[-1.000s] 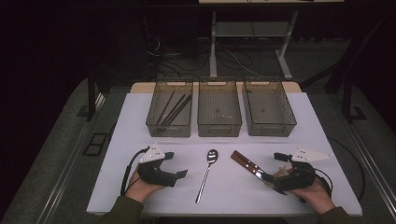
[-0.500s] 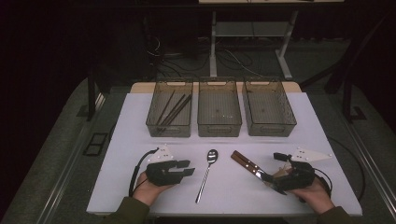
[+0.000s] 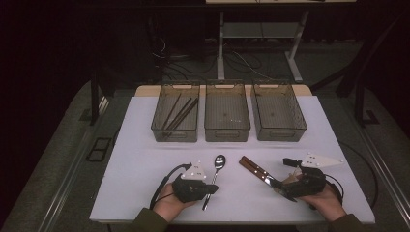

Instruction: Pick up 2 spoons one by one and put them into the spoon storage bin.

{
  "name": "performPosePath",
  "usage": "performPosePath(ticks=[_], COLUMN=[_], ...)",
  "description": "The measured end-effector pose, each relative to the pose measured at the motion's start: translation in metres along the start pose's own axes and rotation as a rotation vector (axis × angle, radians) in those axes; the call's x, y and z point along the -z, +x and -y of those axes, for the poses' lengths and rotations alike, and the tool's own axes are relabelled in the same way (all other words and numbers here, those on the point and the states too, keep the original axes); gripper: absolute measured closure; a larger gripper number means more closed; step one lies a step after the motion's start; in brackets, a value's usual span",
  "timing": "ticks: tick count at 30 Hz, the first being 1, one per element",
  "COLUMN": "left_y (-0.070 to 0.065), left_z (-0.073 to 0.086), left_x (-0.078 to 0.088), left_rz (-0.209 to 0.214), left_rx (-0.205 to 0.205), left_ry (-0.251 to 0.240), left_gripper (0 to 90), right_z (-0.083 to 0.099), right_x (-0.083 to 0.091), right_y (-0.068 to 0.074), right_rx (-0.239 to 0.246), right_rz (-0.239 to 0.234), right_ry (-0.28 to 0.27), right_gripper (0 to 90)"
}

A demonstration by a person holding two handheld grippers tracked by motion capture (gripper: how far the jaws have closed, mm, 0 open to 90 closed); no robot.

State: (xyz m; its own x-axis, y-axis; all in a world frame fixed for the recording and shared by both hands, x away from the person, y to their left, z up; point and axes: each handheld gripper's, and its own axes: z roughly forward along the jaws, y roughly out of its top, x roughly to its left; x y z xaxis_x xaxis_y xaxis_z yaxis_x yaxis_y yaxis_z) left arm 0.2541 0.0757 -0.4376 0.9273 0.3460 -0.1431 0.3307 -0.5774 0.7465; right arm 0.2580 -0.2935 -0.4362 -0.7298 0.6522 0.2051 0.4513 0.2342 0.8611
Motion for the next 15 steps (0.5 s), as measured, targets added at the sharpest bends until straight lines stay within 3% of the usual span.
performPosePath(ticks=[7, 11, 15], left_y=[0.0006, 0.0010, 0.0007], left_z=[0.0018, 0.0031, 0.0039], left_x=[-0.0046, -0.0063, -0.0089], left_rz=[-0.005, -0.004, -0.009], left_rx=[-0.011, 0.002, -0.010], left_ry=[0.066, 0.077, 0.109], left_gripper=[89.5, 89.5, 89.5], right_z=[0.0001, 0.0001, 0.0000], right_x=[0.0000, 0.0002, 0.0000], right_y=[0.0000, -0.0001, 0.0000], right_rx=[0.002, 0.001, 0.001], right_rz=[0.000, 0.001, 0.000], right_ry=[0.001, -0.002, -0.001], right_gripper=[1.8, 1.8, 1.8])
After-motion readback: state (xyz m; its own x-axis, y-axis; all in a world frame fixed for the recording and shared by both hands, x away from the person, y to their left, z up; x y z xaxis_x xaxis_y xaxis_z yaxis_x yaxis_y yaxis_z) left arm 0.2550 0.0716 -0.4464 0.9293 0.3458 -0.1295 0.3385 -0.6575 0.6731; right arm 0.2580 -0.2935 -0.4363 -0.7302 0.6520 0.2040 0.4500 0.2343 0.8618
